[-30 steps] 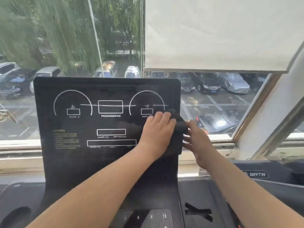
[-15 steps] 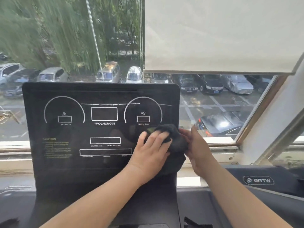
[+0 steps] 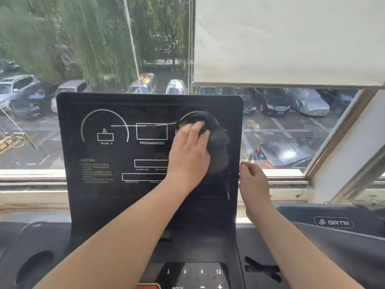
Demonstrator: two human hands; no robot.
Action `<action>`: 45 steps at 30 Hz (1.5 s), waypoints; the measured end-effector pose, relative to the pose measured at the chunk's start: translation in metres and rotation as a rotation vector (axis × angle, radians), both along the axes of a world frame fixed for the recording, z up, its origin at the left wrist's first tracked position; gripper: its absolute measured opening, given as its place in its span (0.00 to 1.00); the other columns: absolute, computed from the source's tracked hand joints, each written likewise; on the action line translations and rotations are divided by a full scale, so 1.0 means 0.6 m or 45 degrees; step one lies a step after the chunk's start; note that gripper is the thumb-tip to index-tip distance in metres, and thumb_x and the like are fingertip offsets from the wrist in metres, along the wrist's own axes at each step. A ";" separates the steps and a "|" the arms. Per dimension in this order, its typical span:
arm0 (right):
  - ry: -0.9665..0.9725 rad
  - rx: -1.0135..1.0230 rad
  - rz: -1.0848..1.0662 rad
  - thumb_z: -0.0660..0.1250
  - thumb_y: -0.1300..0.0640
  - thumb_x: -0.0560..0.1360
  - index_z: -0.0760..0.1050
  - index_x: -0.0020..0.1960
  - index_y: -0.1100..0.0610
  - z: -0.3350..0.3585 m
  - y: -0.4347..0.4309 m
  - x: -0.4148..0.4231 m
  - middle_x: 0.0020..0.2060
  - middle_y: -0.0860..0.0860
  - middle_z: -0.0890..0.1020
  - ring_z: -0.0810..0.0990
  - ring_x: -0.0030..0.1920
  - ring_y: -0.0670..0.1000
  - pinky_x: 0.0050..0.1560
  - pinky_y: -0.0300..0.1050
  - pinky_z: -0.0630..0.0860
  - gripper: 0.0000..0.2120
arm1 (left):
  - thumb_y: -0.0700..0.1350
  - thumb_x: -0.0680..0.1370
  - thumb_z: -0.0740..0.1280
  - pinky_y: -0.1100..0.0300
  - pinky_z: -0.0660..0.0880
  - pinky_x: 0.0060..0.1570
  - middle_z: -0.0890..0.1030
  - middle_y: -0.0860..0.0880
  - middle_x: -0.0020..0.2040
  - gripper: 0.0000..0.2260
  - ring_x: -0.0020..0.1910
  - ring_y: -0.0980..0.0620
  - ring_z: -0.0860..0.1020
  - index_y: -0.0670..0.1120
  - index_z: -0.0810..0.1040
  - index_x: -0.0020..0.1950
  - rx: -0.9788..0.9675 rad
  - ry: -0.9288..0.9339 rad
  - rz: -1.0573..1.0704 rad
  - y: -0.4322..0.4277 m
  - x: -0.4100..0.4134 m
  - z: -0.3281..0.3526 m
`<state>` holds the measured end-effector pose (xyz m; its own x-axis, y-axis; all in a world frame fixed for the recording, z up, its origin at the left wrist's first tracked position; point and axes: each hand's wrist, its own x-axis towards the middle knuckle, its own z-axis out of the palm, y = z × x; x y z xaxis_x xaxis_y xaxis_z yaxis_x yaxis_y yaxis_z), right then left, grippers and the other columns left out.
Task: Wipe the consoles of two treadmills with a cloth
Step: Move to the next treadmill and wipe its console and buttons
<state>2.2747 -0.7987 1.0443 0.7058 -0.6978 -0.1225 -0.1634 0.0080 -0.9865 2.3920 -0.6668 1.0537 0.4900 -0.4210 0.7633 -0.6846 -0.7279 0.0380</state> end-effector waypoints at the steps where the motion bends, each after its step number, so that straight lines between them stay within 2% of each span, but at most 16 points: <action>1: -0.009 -0.024 -0.018 0.61 0.55 0.82 0.78 0.62 0.54 -0.002 0.003 -0.007 0.53 0.47 0.82 0.79 0.50 0.42 0.50 0.42 0.73 0.12 | 0.38 0.75 0.70 0.41 0.69 0.70 0.76 0.40 0.70 0.19 0.68 0.37 0.73 0.40 0.80 0.66 0.062 -0.013 -0.074 0.007 -0.012 -0.035; 3: -0.006 -0.081 -0.039 0.62 0.57 0.82 0.77 0.61 0.53 -0.005 0.006 -0.023 0.51 0.44 0.81 0.77 0.49 0.41 0.47 0.39 0.72 0.10 | 0.37 0.76 0.70 0.42 0.71 0.69 0.78 0.41 0.69 0.16 0.66 0.37 0.75 0.41 0.81 0.64 0.180 -0.059 -0.235 0.036 -0.032 -0.101; 7: -0.001 -0.183 -0.067 0.63 0.56 0.82 0.77 0.53 0.51 -0.015 0.028 -0.035 0.44 0.48 0.81 0.79 0.45 0.50 0.47 0.48 0.73 0.04 | 0.39 0.81 0.67 0.48 0.71 0.68 0.79 0.46 0.66 0.12 0.62 0.42 0.76 0.45 0.82 0.62 0.381 -0.078 -0.453 0.095 -0.065 -0.159; 10: -0.035 -0.149 0.036 0.64 0.57 0.82 0.77 0.51 0.50 -0.013 0.067 -0.026 0.40 0.53 0.82 0.80 0.40 0.52 0.45 0.49 0.76 0.04 | 0.40 0.84 0.63 0.50 0.71 0.66 0.80 0.47 0.66 0.11 0.61 0.43 0.77 0.47 0.82 0.63 0.464 -0.104 -0.556 0.142 -0.056 -0.160; 13: -0.041 -0.144 0.181 0.64 0.58 0.83 0.78 0.51 0.51 -0.004 0.107 -0.007 0.36 0.52 0.83 0.80 0.36 0.48 0.41 0.45 0.76 0.06 | 0.40 0.83 0.65 0.48 0.68 0.72 0.80 0.47 0.67 0.11 0.64 0.43 0.77 0.48 0.82 0.64 0.586 -0.210 -0.624 0.213 -0.012 -0.137; 16: -0.063 -0.192 0.249 0.64 0.57 0.83 0.80 0.51 0.51 0.017 0.147 0.024 0.35 0.51 0.84 0.81 0.36 0.47 0.39 0.42 0.75 0.07 | 0.41 0.83 0.65 0.44 0.63 0.77 0.77 0.47 0.71 0.13 0.70 0.43 0.75 0.50 0.81 0.66 0.695 -0.296 -0.611 0.266 0.051 -0.077; 18: -0.098 -0.214 0.262 0.63 0.58 0.83 0.80 0.51 0.51 0.039 0.175 0.050 0.34 0.50 0.84 0.81 0.36 0.46 0.39 0.41 0.75 0.08 | 0.42 0.83 0.66 0.43 0.62 0.77 0.75 0.46 0.74 0.14 0.73 0.43 0.73 0.50 0.80 0.67 0.633 -0.321 -0.493 0.278 0.098 -0.024; 22: -0.159 -0.246 0.281 0.62 0.60 0.83 0.80 0.50 0.49 0.072 0.229 0.091 0.33 0.49 0.84 0.81 0.33 0.42 0.40 0.42 0.76 0.10 | 0.43 0.79 0.72 0.41 0.62 0.77 0.74 0.44 0.75 0.17 0.74 0.42 0.72 0.47 0.81 0.68 0.207 -0.258 -0.164 0.283 0.167 0.078; 26: -0.166 -0.234 0.228 0.61 0.61 0.83 0.81 0.50 0.51 0.057 0.273 0.100 0.33 0.51 0.84 0.81 0.33 0.43 0.39 0.40 0.75 0.11 | 0.41 0.80 0.71 0.38 0.65 0.74 0.75 0.40 0.74 0.17 0.74 0.38 0.71 0.43 0.80 0.68 -0.073 -0.107 -0.011 0.289 0.151 0.047; 28: -0.145 -0.209 0.196 0.61 0.60 0.83 0.80 0.51 0.51 0.035 0.294 0.096 0.32 0.51 0.83 0.81 0.33 0.45 0.37 0.39 0.75 0.10 | 0.41 0.80 0.71 0.37 0.66 0.73 0.75 0.40 0.73 0.15 0.74 0.37 0.72 0.43 0.81 0.67 -0.056 -0.081 -0.069 0.311 0.118 -0.026; 32: -0.084 -0.183 0.182 0.62 0.61 0.84 0.80 0.50 0.55 -0.004 0.330 0.082 0.29 0.51 0.80 0.77 0.30 0.45 0.32 0.36 0.73 0.08 | 0.50 0.80 0.71 0.40 0.64 0.76 0.75 0.44 0.74 0.16 0.75 0.42 0.71 0.49 0.81 0.67 0.272 -0.049 -0.292 0.382 0.057 -0.155; 34: -0.059 -0.179 0.198 0.62 0.61 0.84 0.80 0.51 0.56 -0.012 0.346 0.079 0.29 0.53 0.80 0.76 0.29 0.45 0.30 0.35 0.72 0.08 | 0.53 0.80 0.71 0.41 0.64 0.76 0.75 0.45 0.74 0.16 0.75 0.43 0.72 0.50 0.81 0.67 0.407 -0.067 -0.372 0.406 0.057 -0.169; 38: -0.026 -0.186 0.254 0.63 0.61 0.84 0.81 0.50 0.54 -0.002 0.374 0.082 0.30 0.51 0.81 0.78 0.30 0.44 0.31 0.34 0.73 0.09 | 0.52 0.81 0.71 0.43 0.64 0.76 0.77 0.47 0.72 0.13 0.73 0.44 0.73 0.52 0.82 0.64 0.656 -0.252 -0.555 0.451 0.111 -0.117; 40: -0.025 -0.181 0.294 0.62 0.61 0.83 0.81 0.49 0.54 0.011 0.390 0.091 0.32 0.51 0.82 0.78 0.31 0.42 0.31 0.33 0.73 0.09 | 0.51 0.82 0.69 0.42 0.66 0.75 0.77 0.46 0.72 0.12 0.73 0.44 0.74 0.51 0.82 0.64 0.617 -0.292 -0.479 0.481 0.154 -0.071; 42: -0.023 -0.156 0.326 0.62 0.62 0.83 0.81 0.51 0.57 0.023 0.413 0.104 0.34 0.52 0.82 0.78 0.30 0.41 0.31 0.32 0.73 0.09 | 0.50 0.81 0.70 0.40 0.66 0.74 0.76 0.44 0.73 0.13 0.73 0.43 0.73 0.50 0.82 0.65 0.408 -0.253 -0.287 0.501 0.194 -0.015; 45: 0.005 -0.116 0.398 0.64 0.60 0.83 0.81 0.48 0.58 0.025 0.455 0.116 0.33 0.52 0.81 0.78 0.31 0.43 0.33 0.35 0.75 0.08 | 0.46 0.77 0.74 0.41 0.61 0.77 0.72 0.42 0.76 0.20 0.75 0.41 0.68 0.47 0.80 0.69 0.105 -0.096 -0.051 0.506 0.222 0.050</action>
<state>2.3443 -0.5256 1.0595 0.8871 -0.4558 -0.0728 -0.1479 -0.1315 -0.9802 2.5250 -0.3634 1.0836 0.4141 -0.5024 0.7590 -0.7121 -0.6982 -0.0736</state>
